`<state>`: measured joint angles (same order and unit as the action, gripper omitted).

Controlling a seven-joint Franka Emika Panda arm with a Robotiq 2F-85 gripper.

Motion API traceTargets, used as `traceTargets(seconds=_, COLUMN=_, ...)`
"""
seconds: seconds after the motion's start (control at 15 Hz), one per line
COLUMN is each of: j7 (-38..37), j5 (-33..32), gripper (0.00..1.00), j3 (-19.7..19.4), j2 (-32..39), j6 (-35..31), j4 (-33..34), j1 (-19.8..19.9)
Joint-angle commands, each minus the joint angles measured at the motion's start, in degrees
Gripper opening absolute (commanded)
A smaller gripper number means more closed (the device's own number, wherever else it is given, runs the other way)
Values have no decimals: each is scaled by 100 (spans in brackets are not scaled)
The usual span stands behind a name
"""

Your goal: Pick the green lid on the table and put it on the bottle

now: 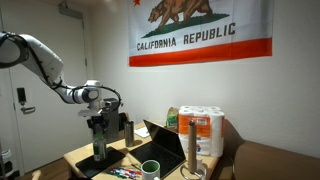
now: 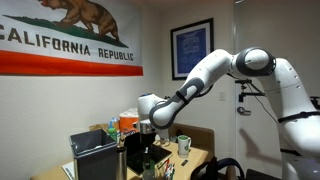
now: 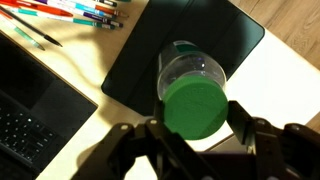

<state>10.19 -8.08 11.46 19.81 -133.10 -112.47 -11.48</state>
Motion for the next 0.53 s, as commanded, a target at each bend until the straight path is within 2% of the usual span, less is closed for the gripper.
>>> traceTargets(seconds=0.0, j7=189, j5=179, gripper=39, j3=43, j2=-56, j6=-175, j4=-93, j1=69)
traceTargets(seconds=0.47, j7=167, j5=200, gripper=39, j3=25, j2=-70, j6=-281, j4=-164, j1=97)
